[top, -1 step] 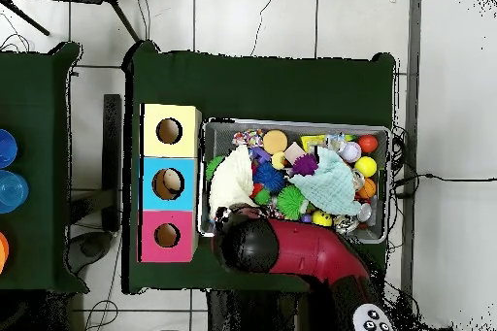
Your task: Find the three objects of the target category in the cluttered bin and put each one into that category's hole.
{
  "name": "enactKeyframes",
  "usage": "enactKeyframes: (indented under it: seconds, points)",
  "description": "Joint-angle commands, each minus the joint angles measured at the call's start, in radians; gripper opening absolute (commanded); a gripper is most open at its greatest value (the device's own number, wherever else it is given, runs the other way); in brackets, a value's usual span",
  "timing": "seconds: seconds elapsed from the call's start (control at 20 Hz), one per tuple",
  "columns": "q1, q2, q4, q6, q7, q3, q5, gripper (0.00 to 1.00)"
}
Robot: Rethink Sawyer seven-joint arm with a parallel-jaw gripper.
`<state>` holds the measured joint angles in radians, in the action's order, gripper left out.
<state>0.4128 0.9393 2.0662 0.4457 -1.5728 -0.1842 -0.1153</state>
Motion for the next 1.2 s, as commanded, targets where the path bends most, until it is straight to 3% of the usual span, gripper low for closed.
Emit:
enactKeyframes:
  seconds: [0.05, 0.25, 0.7, 0.9, 1.0, 1.2]
  points:
    - [0.021, -0.016, -0.108, 0.039, -0.021, -0.073, -0.019, 1.00]
    - [-0.016, -0.066, -0.216, 0.117, -0.021, -0.043, -0.040, 1.00]
    - [-0.036, -0.211, -0.520, 0.274, 0.036, -0.058, -0.055, 1.00]
    - [-0.063, -0.268, -0.630, 0.320, 0.020, -0.066, -0.044, 1.00]
    - [-0.086, -0.292, -0.693, 0.395, 0.005, -0.061, -0.040, 1.00]
    - [-0.104, -0.303, -0.730, 0.429, -0.015, -0.048, -0.037, 1.00]
